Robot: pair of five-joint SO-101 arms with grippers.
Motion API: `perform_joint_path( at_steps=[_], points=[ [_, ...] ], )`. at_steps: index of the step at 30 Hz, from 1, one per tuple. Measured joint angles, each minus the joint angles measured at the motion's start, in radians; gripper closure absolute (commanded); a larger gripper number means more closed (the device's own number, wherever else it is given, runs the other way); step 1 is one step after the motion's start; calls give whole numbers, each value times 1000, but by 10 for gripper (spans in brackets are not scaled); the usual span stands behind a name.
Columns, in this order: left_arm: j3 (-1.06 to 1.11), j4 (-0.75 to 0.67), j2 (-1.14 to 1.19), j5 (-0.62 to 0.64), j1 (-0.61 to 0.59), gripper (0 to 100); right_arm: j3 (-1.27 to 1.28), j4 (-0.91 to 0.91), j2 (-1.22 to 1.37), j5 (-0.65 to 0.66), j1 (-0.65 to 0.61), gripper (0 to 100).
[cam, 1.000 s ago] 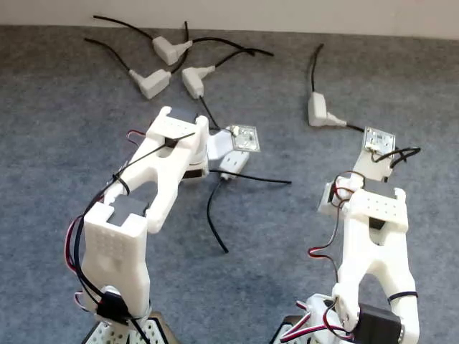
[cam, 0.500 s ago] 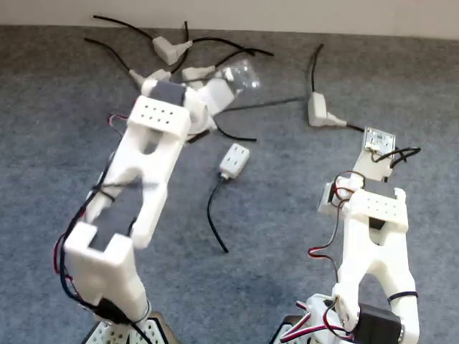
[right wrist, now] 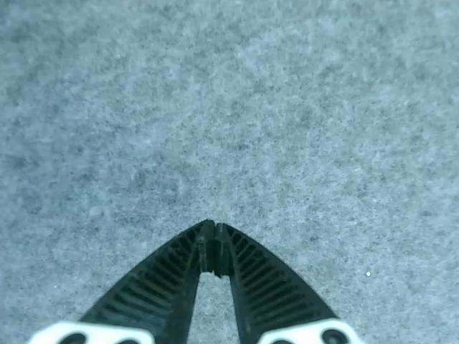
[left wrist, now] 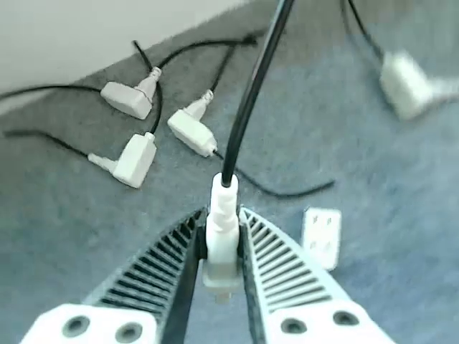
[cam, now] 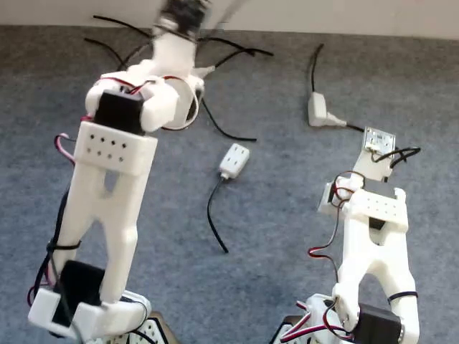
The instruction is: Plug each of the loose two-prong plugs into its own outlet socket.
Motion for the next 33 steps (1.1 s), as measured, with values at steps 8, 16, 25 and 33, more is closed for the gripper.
perform_joint_path(
  at_steps=[8,16,25,33],
  points=[
    [0,-9,-44,526,2,994,0,0,0,0,0,991],
    [115,-12,-120,993,-20,994,0,0,0,0,0,991],
    [583,-356,-477,1033,81,994,0,0,0,0,0,991],
    [1211,-1083,-802,1039,81,994,0,0,0,0,0,991]
  ],
)
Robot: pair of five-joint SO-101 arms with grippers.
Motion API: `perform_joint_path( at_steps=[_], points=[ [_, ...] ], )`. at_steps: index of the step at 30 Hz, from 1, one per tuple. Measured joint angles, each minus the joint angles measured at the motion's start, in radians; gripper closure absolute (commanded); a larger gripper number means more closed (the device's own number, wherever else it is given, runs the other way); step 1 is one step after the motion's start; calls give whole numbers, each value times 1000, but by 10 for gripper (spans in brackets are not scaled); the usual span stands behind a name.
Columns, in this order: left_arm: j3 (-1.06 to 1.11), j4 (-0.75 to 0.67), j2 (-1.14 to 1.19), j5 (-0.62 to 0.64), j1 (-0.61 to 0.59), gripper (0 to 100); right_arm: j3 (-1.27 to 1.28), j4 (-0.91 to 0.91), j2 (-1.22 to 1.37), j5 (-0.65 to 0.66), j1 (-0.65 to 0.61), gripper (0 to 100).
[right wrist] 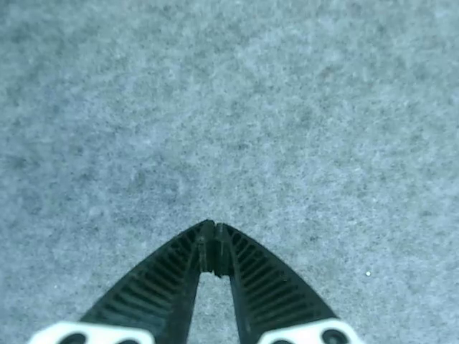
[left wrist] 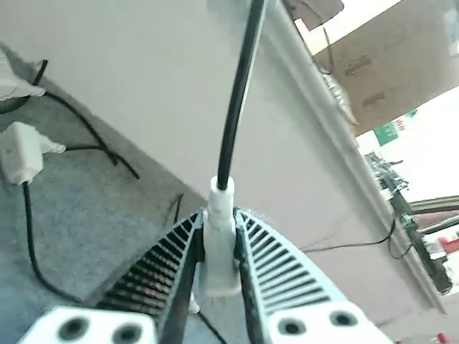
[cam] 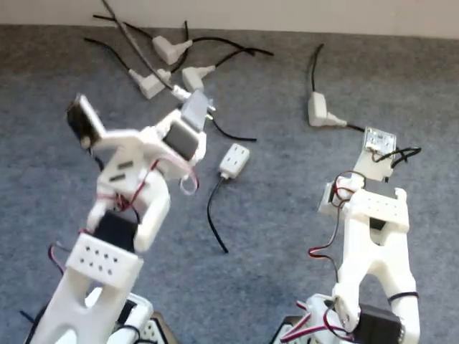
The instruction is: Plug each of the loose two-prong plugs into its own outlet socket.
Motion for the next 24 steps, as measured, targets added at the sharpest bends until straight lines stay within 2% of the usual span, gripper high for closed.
perform_joint_path(
  at_steps=[3,9,14,21,24],
  points=[
    [158,-199,-87,12,-2,994,0,0,0,35,-17,991],
    [364,-434,-206,209,0,994,-97,77,0,138,-190,991],
    [450,-477,-292,253,3,994,-367,258,0,184,-336,991],
    [598,-477,-505,253,146,994,-829,554,2,259,-571,991],
    [655,-477,-626,253,160,994,-924,641,0,305,-654,991]
  ],
)
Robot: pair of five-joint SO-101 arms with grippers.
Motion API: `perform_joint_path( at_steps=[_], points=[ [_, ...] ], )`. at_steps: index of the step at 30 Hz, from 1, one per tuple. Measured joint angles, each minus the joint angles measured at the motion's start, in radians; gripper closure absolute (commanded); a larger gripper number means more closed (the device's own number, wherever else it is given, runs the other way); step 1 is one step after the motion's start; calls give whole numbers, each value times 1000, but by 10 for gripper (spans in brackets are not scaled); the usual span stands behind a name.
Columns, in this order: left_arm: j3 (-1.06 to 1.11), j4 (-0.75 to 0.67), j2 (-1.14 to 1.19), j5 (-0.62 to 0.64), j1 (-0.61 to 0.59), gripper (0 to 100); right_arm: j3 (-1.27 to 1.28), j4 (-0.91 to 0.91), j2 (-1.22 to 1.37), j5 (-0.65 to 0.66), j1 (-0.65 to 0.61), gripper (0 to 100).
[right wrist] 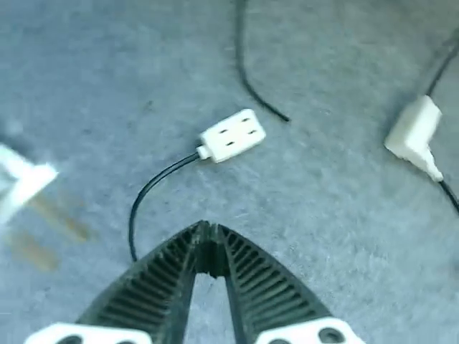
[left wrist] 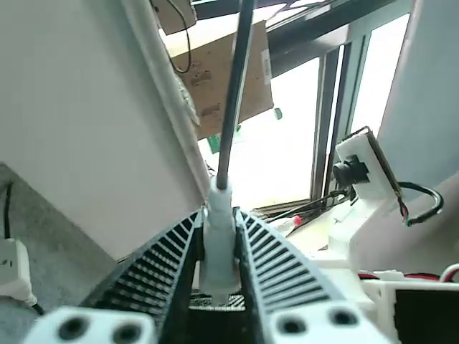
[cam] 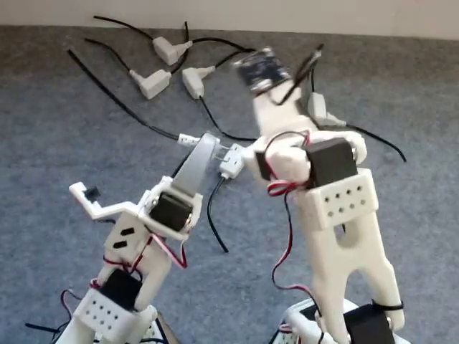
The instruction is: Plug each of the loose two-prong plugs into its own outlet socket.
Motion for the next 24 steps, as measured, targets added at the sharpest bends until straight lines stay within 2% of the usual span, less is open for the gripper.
perform_joint_path(
  at_steps=[5,8,18,24],
  points=[
    [15,127,-204,-43,3,994,-23,43,0,83,-69,991],
    [14,201,-233,-49,3,994,-26,55,0,101,-124,991],
    [14,218,-230,-49,6,994,-28,12,2,212,-167,991],
    [40,213,-238,-54,89,994,-25,-48,5,229,-170,991]
  ],
)
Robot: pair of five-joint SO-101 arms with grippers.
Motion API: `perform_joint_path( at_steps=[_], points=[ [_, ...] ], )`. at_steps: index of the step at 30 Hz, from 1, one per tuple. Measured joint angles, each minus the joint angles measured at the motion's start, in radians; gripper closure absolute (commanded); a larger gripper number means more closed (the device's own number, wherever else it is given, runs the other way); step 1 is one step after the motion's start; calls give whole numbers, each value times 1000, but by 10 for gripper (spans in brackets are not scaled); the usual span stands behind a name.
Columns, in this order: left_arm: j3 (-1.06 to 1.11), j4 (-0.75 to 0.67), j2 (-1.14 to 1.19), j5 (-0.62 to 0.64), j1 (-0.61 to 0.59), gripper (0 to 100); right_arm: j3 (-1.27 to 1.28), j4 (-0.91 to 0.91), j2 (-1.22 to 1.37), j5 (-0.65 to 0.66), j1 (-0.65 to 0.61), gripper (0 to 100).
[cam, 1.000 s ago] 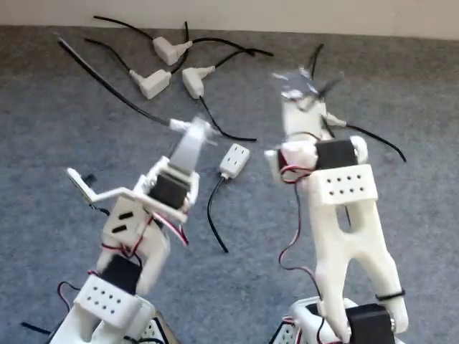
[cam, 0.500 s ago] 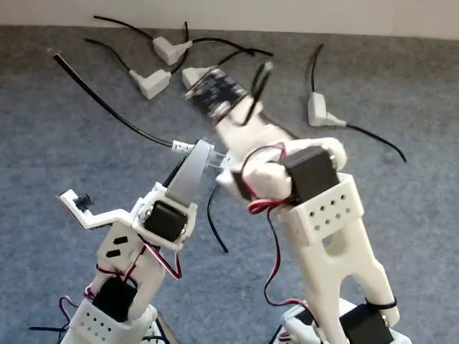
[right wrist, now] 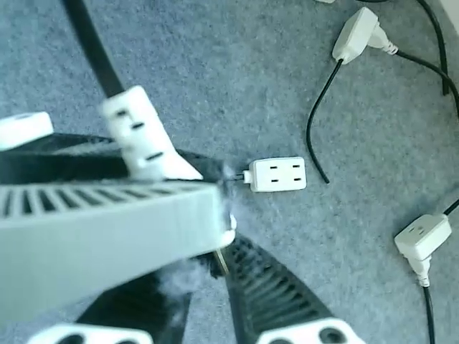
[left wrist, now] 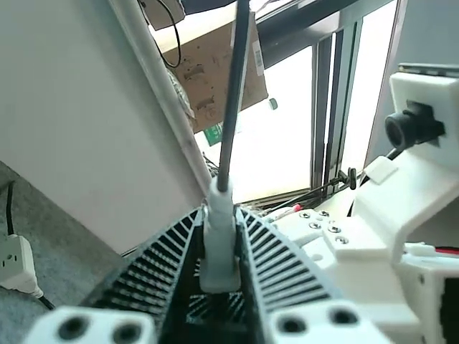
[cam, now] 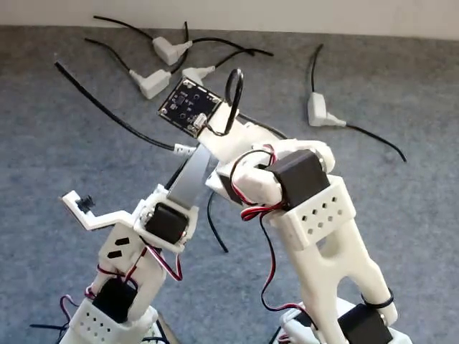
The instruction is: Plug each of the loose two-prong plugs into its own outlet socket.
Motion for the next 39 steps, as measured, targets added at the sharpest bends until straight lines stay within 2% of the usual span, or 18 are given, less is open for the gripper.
perform_joint_path(
  at_steps=[16,26,32,39],
  points=[
    [11,37,-5,2,25,994,3,-51,0,38,28,991],
    [11,51,-5,-2,60,994,3,-54,0,187,28,991],
    [2,71,-6,-58,91,994,-23,-52,-2,199,44,991],
    [0,72,-6,-68,95,994,-66,-51,0,201,78,991]
  ],
)
